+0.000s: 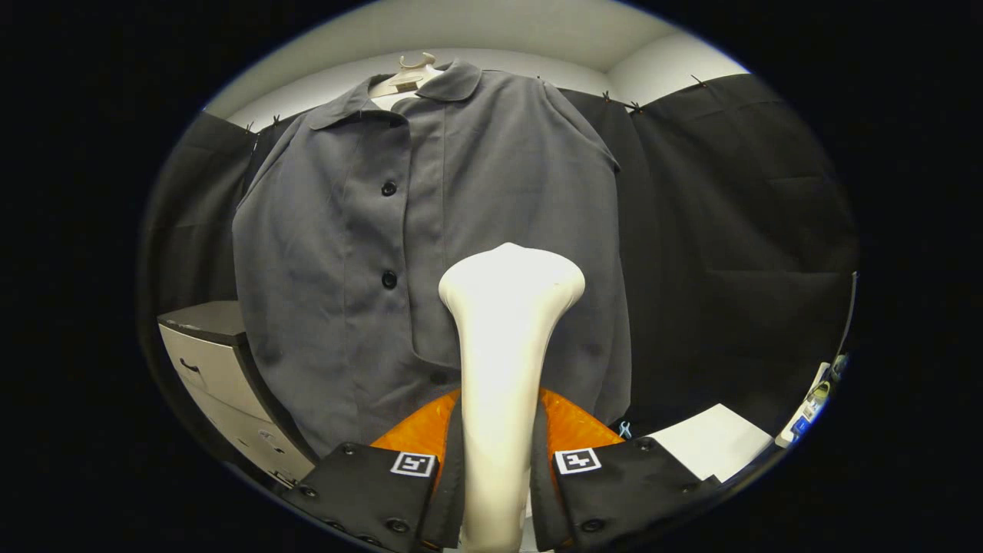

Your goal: Iron the clothes twice with a garment steamer, once on the left side and once on the right side.

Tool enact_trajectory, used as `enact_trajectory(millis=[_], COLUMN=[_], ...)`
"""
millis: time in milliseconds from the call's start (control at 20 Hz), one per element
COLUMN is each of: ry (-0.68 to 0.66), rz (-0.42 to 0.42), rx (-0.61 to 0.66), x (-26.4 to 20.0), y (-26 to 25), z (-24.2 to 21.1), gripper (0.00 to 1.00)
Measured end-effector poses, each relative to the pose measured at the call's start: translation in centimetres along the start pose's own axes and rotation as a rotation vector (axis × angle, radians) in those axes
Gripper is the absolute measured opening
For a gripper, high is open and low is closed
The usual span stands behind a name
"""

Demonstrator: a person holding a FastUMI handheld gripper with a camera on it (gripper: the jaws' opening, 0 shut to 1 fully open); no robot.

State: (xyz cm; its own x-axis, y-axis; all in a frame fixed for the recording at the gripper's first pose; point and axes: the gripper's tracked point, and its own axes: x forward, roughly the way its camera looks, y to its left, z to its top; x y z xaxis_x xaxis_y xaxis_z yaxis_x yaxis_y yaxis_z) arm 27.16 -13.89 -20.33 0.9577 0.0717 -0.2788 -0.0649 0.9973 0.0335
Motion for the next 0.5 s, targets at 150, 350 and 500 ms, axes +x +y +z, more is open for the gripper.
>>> enact_trajectory(millis=[150,350,500], ry=[0.031,0.069,0.087], rz=[-0.011,-0.010,-0.011], rx=[0.003,0.011,0.009], x=[-0.4,-1.0,-1.3], y=[-0.5,-0.7,-0.8], z=[-1.7,-3.9,-4.9], gripper=[0.43,0.43,0.43])
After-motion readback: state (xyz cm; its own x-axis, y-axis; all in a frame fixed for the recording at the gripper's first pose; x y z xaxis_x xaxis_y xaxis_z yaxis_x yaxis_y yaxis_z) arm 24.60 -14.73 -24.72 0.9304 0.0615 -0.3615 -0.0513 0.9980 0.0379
